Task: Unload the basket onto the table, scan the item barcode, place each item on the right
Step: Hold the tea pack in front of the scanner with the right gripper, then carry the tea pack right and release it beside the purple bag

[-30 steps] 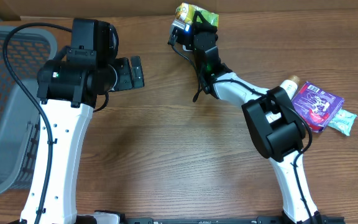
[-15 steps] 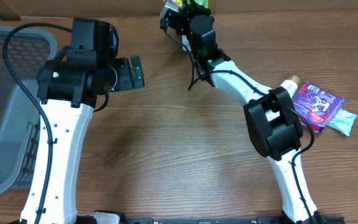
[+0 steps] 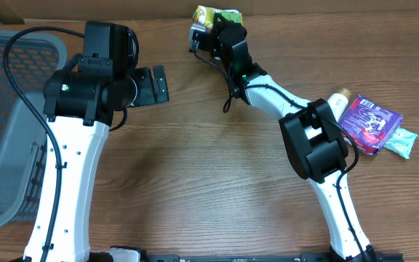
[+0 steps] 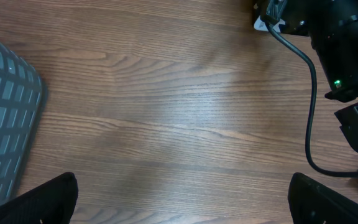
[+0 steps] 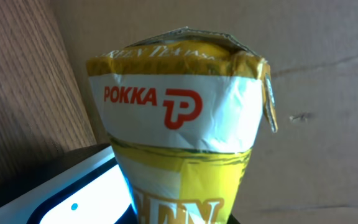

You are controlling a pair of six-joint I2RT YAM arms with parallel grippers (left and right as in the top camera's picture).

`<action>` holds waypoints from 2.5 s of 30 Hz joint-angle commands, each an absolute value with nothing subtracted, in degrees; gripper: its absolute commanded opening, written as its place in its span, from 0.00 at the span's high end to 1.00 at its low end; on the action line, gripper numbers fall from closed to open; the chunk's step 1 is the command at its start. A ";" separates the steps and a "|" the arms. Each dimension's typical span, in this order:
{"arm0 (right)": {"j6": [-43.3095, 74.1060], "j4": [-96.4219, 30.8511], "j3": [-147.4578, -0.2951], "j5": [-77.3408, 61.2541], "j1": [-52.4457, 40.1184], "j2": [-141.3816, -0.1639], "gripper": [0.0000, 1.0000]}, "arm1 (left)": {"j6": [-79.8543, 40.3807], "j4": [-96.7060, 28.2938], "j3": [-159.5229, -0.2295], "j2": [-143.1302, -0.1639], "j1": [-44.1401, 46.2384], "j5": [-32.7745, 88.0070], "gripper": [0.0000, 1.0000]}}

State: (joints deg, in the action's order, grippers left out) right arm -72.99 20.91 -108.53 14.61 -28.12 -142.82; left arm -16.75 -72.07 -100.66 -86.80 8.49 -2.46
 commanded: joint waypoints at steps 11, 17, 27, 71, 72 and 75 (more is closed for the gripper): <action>-73.97 19.22 -110.32 11.66 -28.12 -141.36 0.96 | -17.12 -72.01 -101.67 -87.02 8.27 -3.18 0.00; -73.97 18.04 -110.32 10.59 -28.36 -141.36 0.96 | -17.15 -72.01 -101.67 -87.02 8.27 -3.18 0.00; -73.76 18.04 -110.32 9.87 -28.69 -141.36 0.96 | -17.15 -72.01 -101.67 -87.02 8.27 -3.18 0.00; 0.75 -71.00 -93.25 -6.50 -2.33 -106.52 0.92 | -17.15 -72.01 -101.67 -87.02 8.27 -3.18 0.00; 2.22 -70.48 -91.79 -6.50 0.21 -106.52 0.92 | -17.12 -72.03 -101.67 -87.02 8.27 -3.18 0.00; 4.99 -69.52 -88.82 -6.57 5.91 -106.52 0.93 | -17.12 -72.01 -101.67 -87.02 8.27 -3.18 0.00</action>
State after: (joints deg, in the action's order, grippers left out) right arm -0.08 -70.15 -90.26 -6.83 1.48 -107.66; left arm -16.75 -72.07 -100.66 -86.80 8.49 -2.46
